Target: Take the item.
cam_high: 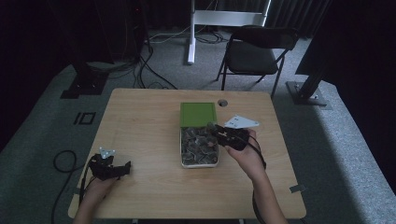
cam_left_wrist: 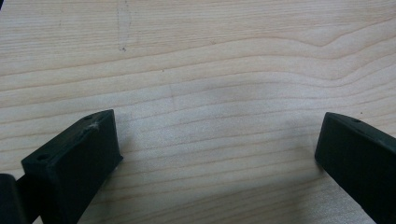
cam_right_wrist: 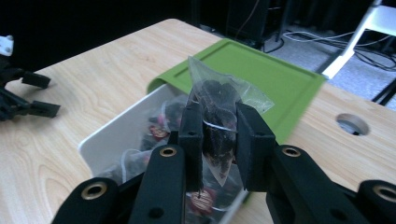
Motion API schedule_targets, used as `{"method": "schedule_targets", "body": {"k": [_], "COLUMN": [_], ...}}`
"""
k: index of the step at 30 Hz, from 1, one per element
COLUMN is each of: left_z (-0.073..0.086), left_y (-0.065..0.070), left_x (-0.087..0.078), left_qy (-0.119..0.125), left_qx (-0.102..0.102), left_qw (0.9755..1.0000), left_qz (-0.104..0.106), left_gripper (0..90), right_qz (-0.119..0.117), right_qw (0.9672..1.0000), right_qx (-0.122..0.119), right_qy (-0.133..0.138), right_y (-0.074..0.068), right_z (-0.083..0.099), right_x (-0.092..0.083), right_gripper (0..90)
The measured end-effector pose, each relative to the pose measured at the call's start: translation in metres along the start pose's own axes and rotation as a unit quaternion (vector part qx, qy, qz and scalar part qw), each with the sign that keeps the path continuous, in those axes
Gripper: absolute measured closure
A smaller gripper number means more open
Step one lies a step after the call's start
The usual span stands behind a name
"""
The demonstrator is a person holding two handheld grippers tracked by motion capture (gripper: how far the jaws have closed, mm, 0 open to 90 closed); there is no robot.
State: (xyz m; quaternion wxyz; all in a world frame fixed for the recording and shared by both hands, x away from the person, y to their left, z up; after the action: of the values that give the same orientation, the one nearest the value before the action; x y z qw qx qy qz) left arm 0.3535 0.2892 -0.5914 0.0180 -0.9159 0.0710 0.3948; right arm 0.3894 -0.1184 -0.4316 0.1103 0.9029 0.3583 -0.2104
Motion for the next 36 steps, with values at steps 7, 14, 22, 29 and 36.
{"method": "schedule_targets", "body": {"k": [7, 14, 22, 29, 36], "left_z": [0.000, 0.000, 0.000, 0.000, 0.000], "left_y": [0.000, 0.000, 0.000, 0.000, 0.000], "left_x": [0.000, 0.000, 0.000, 0.000, 0.000], "left_qy": [0.000, 0.000, 0.000, 0.000, 0.000], "left_qx": [0.000, 0.001, 0.000, -0.001, -0.001], "left_qw": [1.0000, 1.0000, 1.0000, 1.0000, 1.0000], "left_qz": [0.000, 0.000, 0.000, 0.000, 0.000], "left_gripper": [0.3, 0.3, 0.3, 0.3, 0.3], "right_qz": [0.028, 0.054, 0.082, 0.108, 0.125], "right_qw": [0.9995, 0.9982, 0.9958, 0.9926, 0.9898], "right_qx": [0.012, 0.026, 0.039, 0.054, 0.067], "right_qy": [0.005, 0.006, -0.003, -0.006, -0.007], "right_y": [0.022, 0.043, 0.067, 0.088, 0.103], "right_z": [0.007, 0.017, 0.033, 0.043, 0.050], "right_x": [-0.012, -0.021, -0.031, -0.041, -0.048], "right_gripper": [74.8, 74.8, 74.9, 74.9, 75.0]}}
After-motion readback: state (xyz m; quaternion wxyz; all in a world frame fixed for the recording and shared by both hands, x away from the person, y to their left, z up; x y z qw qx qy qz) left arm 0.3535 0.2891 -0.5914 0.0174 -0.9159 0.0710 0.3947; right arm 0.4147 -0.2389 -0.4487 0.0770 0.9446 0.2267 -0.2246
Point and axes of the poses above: each handheld gripper's, and its own axes: x roughly forward along the jaws, z roughly out of its underside, y roughly to its right, the point moved 6 cm from there along x, roughly forward along the jaws, and after that the axes turned 3 degrees about -x, right-handed, at the moved point
